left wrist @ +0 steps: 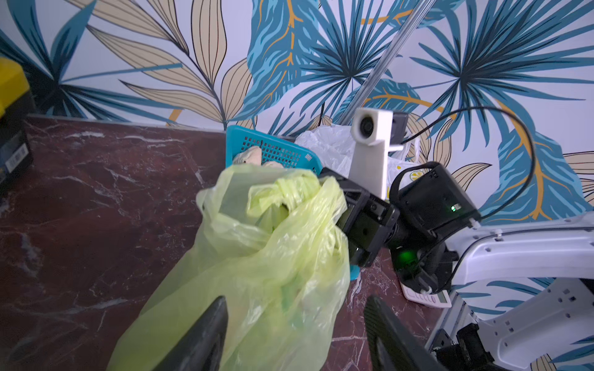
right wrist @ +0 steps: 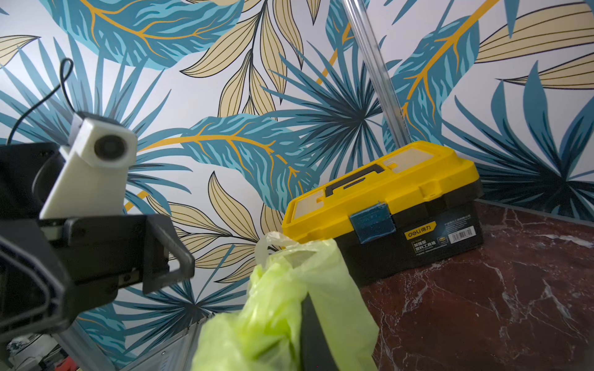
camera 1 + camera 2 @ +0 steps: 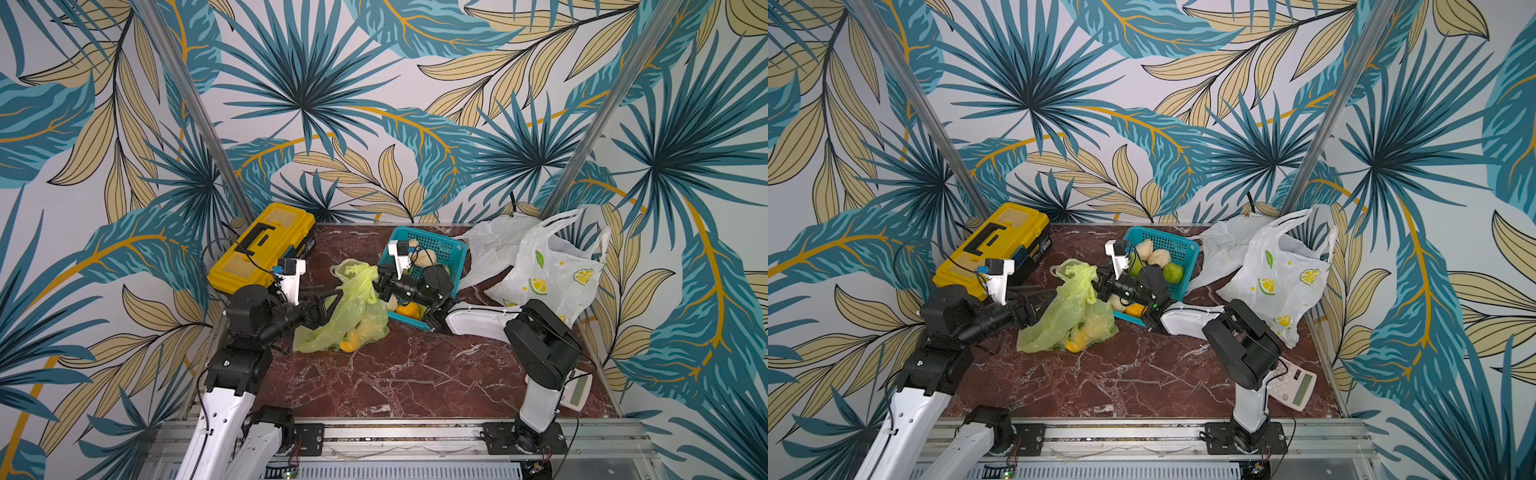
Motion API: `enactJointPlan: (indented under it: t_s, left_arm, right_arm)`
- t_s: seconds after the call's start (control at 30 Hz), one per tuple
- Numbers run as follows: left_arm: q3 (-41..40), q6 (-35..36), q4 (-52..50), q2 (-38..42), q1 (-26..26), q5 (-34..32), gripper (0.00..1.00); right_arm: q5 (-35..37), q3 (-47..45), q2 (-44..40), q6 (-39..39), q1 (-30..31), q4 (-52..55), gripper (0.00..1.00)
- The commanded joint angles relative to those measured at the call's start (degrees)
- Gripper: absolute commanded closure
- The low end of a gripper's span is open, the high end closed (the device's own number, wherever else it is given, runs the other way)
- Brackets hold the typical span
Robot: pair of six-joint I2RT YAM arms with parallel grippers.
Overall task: Place the pears into plastic bags & tie knots
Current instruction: Tie the plastic bag at the center of the board.
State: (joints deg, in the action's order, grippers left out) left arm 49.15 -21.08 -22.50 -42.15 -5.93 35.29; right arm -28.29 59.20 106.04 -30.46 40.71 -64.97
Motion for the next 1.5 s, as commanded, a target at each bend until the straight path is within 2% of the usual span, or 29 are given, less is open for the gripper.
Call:
enactJointPlan:
  t_s: [0.0,0.13,0.23,0.47,0.77,0.83,0.93,1.3,1.4,1.47]
  left_arm:
    - [5.7,3.4,0.1,-7.5,0.4,5.1,0.39]
    - [9.8,4.8,0.8,-16.2,0.3,9.7,0.45]
    - [8.1,4.4,2.5,-18.9,0.3,12.4,0.40]
    - [3.2,2.4,8.6,-19.6,0.4,16.0,0.40]
    - [3.6,0.6,12.8,-20.1,1.3,19.0,0.45]
    - [3.4,-0.1,13.9,-20.5,1.5,20.3,0.51]
    - [3.4,-0.1,14.1,-21.2,1.5,21.9,0.67]
    - [2.0,0.9,14.1,-19.6,2.1,21.9,0.86]
    - [1.9,0.9,14.1,-19.3,2.3,21.9,0.87]
    - [1.7,0.4,14.1,-18.9,2.9,22.0,0.77]
  right_arm:
    - [-3.2,-0.9,-0.7,-0.8,0.1,-3.1,0.91]
    - [-3.3,-1.7,-1.2,-2.3,0.1,-4.7,0.93]
    - [-3.3,-2.1,-1.4,-3.2,0.2,-6.2,0.93]
    - [-4.7,-2.3,-1.3,-4.2,0.1,-7.2,0.93]
    - [-7.1,-2.7,-1.1,-5.1,0.1,-8.1,0.97]
    - [-7.5,-2.6,-0.5,-6.0,0.1,-9.2,0.98]
    - [-7.3,-2.2,0.0,-6.6,0.1,-9.7,0.98]
    - [-7.2,-1.5,0.4,-7.0,0.2,-8.8,0.98]
    - [-7.0,-1.6,0.2,-6.9,0.1,-8.4,0.99]
    - [-7.0,-1.7,0.4,-7.0,0.1,-8.4,0.99]
